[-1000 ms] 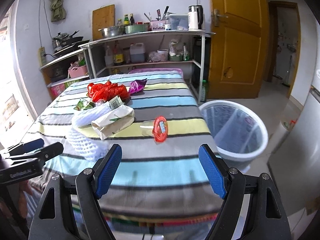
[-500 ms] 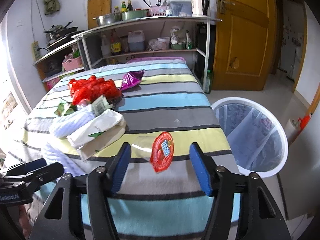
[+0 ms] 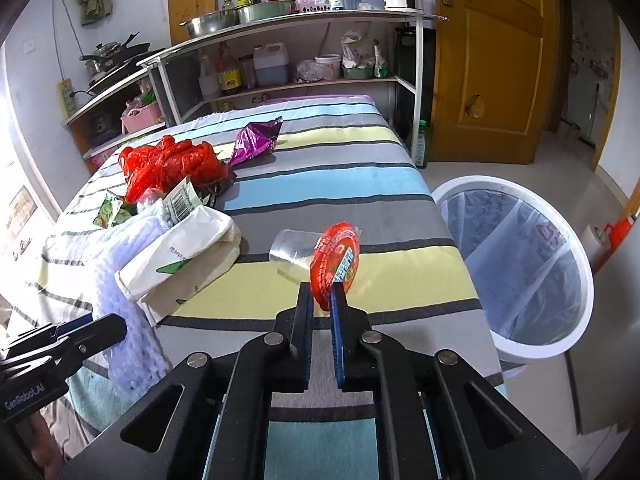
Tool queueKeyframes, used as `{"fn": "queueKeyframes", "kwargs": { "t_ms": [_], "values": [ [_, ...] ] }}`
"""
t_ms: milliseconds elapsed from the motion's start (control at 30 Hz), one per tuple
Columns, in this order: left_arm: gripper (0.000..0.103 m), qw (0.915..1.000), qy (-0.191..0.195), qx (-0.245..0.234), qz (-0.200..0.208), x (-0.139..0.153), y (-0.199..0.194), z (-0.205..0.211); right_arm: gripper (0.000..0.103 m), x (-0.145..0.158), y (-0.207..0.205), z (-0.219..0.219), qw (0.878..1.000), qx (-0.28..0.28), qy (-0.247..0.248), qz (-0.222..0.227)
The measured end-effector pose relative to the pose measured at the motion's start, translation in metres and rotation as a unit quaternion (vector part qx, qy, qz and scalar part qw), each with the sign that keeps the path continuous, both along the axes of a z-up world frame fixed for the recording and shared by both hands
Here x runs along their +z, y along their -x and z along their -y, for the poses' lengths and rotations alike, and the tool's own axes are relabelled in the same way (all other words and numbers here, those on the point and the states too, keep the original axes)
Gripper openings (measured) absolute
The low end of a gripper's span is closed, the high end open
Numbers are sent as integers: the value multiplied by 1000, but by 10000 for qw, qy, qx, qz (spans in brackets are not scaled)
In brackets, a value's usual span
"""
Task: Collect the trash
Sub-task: 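Grasp the red-lidded plastic cup with the right gripper while the left gripper grasps the white foam net, then carry the cup and foam net to the wastebasket and open both grippers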
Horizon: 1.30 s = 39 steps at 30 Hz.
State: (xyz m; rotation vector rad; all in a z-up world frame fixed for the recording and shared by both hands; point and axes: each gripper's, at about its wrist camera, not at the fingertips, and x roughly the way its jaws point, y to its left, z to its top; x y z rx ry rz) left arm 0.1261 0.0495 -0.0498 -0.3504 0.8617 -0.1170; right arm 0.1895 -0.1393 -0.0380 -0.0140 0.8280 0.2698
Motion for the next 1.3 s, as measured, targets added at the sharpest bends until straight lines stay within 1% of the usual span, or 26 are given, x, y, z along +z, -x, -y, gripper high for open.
{"fn": "queueKeyframes", "kwargs": {
  "t_ms": [67,267,500,767,900,1100,1200,1300],
  "values": [
    [19,10000,-3,-16,41,1,1,0,6,1,0,-1,10000,24,-7,28],
    [16,9999,37,-44,94,4,4,-4,5,4,4,-1,9999,70,-50,86],
    [15,9997,15,-64,226,12,15,-7,5,10,15,2,9997,117,-130,176],
    [15,9990,-23,-136,437,30,22,-7,5,22,28,10,9992,59,-201,331],
    [15,9980,-68,-345,534,39,15,5,5,28,30,22,9990,-66,-207,400],
    [15,9939,-97,-816,734,56,-7,36,5,33,28,50,9982,-347,-188,461],
    [15,9913,-72,-1089,743,59,-24,56,5,33,24,70,9973,-535,-165,473],
    [15,9887,6,-1339,666,58,-45,75,5,31,18,89,9964,-718,-154,429]
  ]
}}
